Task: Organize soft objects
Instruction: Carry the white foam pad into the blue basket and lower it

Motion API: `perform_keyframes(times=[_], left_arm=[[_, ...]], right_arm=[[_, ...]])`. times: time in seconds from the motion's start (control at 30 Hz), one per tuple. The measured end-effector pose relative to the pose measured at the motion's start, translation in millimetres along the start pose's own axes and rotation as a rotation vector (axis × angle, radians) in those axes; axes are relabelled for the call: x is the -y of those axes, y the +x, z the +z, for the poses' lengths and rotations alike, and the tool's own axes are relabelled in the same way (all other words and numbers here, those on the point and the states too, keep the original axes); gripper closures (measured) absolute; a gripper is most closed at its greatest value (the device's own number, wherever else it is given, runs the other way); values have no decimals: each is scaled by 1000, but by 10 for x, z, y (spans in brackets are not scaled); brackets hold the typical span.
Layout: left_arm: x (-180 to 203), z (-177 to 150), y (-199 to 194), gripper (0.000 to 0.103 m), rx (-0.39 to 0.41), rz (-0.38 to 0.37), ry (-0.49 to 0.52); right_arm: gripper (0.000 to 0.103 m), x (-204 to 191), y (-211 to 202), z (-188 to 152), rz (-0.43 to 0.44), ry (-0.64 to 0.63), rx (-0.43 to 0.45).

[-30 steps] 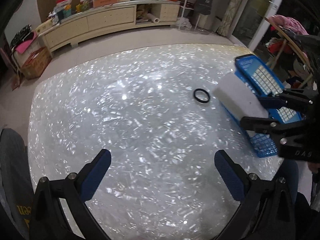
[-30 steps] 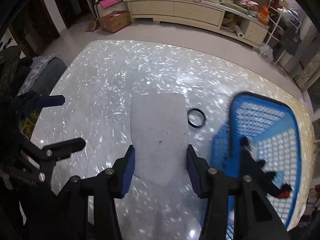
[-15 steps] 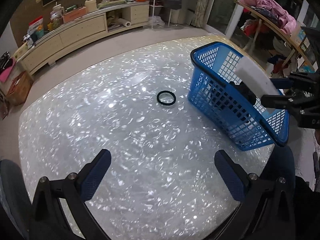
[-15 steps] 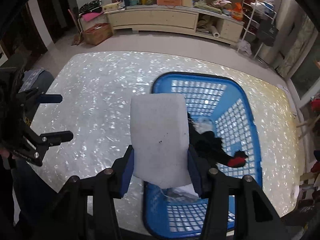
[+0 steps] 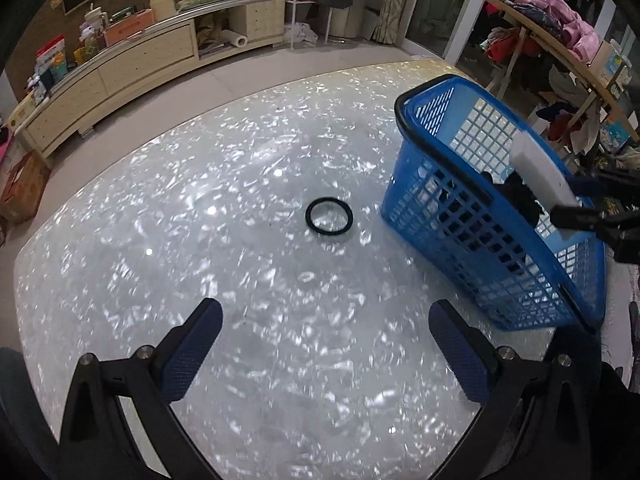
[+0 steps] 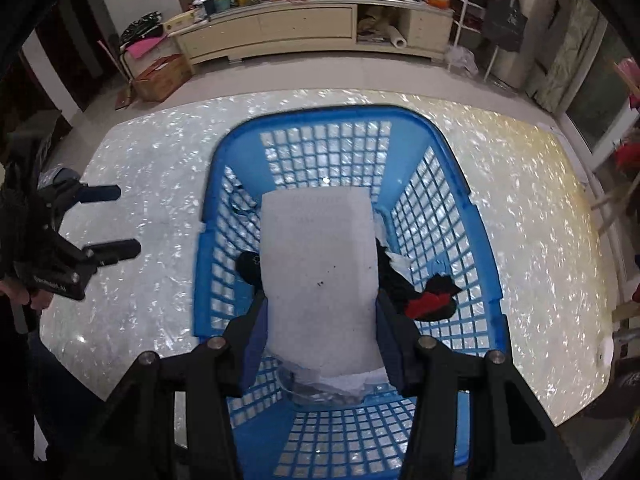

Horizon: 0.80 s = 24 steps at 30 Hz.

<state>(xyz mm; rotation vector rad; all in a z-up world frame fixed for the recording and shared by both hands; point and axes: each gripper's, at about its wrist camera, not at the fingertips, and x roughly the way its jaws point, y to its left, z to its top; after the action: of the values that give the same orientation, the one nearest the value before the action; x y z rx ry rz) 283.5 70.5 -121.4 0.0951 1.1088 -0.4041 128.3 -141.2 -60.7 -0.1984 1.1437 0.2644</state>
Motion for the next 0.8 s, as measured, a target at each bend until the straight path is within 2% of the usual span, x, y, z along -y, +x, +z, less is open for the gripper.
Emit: perform_keyframes(times=[0.3, 0.37, 0.43, 0.5, 0.57, 0.8], left_arm=[[-87, 281, 359, 2, -5, -31, 42], [-123, 323, 462, 7, -17, -25, 43], [-161, 380, 558, 7, -26, -22, 40], [-192, 425, 638, 9, -29, -26, 40], [-223, 479, 746, 16, -42, -26, 37], [-245, 666, 1134, 21, -93, 3, 47]], right_arm=[[55, 30, 273, -43, -65, 21, -58], [54, 13, 313, -69, -92, 15, -57], [54, -14, 339, -94, -106, 0, -57], [54, 15, 327, -113, -99, 8, -56], [53, 34, 315, -121, -99, 16, -50], [53, 62, 321, -204, -105, 13, -30]])
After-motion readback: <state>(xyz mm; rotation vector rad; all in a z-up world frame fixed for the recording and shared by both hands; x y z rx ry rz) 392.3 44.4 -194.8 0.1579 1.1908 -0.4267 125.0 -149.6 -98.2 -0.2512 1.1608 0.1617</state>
